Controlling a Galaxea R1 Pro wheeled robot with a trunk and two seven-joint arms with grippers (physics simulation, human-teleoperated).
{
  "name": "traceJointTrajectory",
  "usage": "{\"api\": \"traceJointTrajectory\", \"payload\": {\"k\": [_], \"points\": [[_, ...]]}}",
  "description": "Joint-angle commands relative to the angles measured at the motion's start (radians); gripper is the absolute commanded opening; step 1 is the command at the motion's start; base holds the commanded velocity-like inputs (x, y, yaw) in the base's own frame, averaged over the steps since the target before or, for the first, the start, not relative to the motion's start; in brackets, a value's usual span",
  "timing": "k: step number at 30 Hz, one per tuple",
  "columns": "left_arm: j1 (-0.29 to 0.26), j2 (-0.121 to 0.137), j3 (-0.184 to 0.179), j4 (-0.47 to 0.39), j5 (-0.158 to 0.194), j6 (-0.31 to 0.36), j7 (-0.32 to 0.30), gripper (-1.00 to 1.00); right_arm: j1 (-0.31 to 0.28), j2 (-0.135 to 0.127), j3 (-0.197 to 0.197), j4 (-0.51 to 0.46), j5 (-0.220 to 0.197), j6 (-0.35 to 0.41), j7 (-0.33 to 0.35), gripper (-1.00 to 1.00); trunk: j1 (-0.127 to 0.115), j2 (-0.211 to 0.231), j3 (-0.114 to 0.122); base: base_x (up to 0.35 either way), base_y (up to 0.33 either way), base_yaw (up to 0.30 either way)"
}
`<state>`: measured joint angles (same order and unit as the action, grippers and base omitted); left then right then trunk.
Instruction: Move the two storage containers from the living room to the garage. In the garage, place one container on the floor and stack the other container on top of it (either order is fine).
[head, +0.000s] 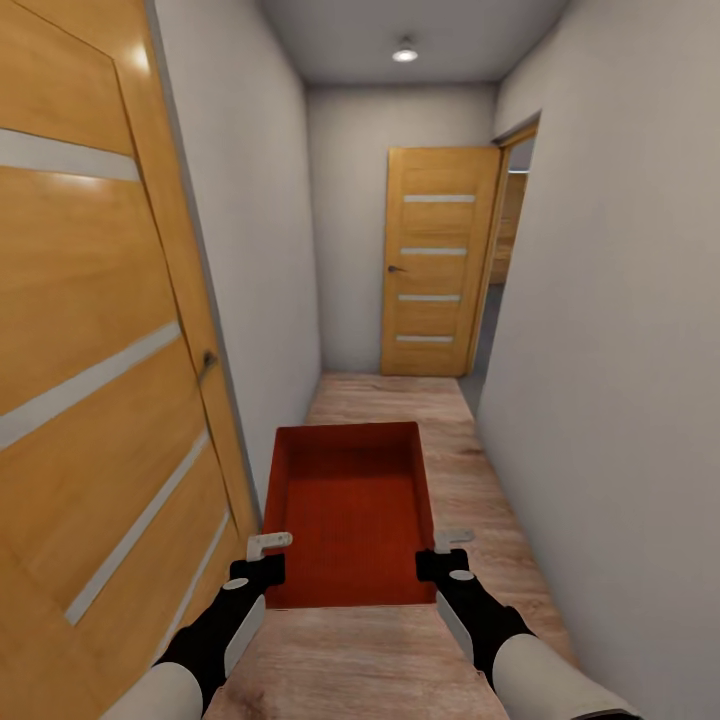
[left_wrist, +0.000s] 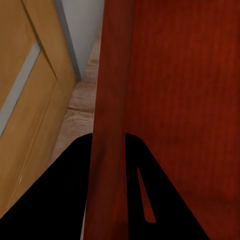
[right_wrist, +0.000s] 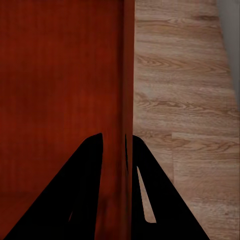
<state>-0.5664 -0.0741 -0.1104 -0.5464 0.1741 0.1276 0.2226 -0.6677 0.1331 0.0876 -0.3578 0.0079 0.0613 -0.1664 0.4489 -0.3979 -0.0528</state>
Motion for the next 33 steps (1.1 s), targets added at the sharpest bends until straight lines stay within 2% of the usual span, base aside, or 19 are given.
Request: {"api": "traceJointTrajectory", "payload": {"k": [1,7,22,33], "points": [[-0.001,0.0,0.018,-0.004,0.03,-0.082,0.015,-1.0,0.0,0.0,-0.003,-0.001,-0.026,0.006,-0.006,-1.0,0.001,-0.002,-0.002,0.322,0.087,0.0],[-0.001,0.0,0.018,-0.004,0.03,-0.082,0.015,-1.0,0.0,0.002,-0.003,-0.001,-0.026,0.007,-0.008,-1.0,0.001,-0.002,-0.002,0.322,0.08,-0.052],[-0.001,0.001,0.018,-0.004,0.03,-0.082,0.015,-1.0,0.0,0.002,-0.003,-0.001,-0.026,0.008,-0.01,-1.0,0.001,-0.002,-0.002,0.322,0.005,-0.274],[-0.001,0.002,0.018,-0.003,0.03,-0.082,0.015,-1.0,0.0,0.002,-0.003,-0.001,-0.026,0.006,-0.01,-1.0,0.001,-0.002,-0.002,0.322,0.0,-0.034]]}}
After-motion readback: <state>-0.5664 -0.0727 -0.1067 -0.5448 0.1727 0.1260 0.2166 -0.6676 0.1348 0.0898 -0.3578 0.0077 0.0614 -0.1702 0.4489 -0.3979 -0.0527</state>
